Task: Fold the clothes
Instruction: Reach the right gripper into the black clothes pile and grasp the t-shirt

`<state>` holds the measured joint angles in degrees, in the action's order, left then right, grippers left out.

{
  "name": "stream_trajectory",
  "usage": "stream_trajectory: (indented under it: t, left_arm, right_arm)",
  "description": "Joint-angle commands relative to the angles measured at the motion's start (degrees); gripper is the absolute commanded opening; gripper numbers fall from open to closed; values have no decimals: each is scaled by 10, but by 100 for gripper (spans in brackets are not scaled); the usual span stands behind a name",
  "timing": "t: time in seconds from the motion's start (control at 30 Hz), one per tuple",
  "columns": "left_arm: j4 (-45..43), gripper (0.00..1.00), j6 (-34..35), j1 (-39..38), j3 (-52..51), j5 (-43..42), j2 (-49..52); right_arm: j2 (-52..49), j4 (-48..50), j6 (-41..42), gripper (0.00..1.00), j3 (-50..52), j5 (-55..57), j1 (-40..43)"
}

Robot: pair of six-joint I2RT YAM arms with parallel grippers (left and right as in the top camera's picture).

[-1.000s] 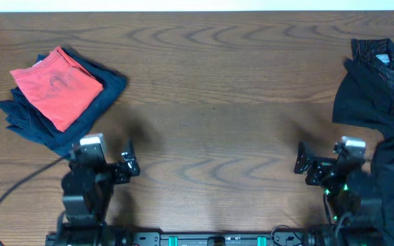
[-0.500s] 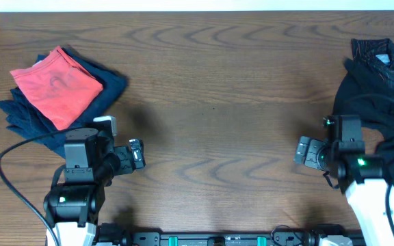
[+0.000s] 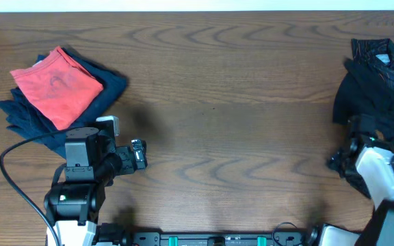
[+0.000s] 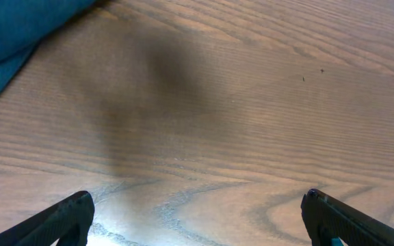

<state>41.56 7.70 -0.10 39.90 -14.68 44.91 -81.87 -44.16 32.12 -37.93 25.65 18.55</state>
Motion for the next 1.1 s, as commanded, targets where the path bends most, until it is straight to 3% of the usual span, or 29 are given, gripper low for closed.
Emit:
stream_trajectory:
  t: [0.0, 0.43, 0.57, 0.63, 0.73, 0.97, 1.07]
  left_arm:
    - [0, 98, 5, 0, 14, -3, 0]
    - [-3, 98, 5, 0, 14, -3, 0]
    - [-3, 98, 5, 0, 14, -3, 0]
    - [-3, 98, 5, 0, 14, -3, 0]
    - [-3, 98, 5, 0, 14, -3, 0]
    - [-3, 98, 5, 0, 14, -3, 0]
    - [-3, 98, 5, 0, 14, -3, 0]
  right_arm:
    - [-23, 17, 17, 95, 15, 22, 48]
    - [-37, 81, 17, 92, 21, -3, 176]
    - [-37, 89, 17, 85, 22, -4, 191]
    - [-37, 93, 17, 77, 22, -4, 196]
    - [-37, 95, 17, 52, 22, -4, 202]
    - [-37, 95, 17, 5, 22, -6, 202]
    - [-37, 95, 17, 1, 22, -6, 202]
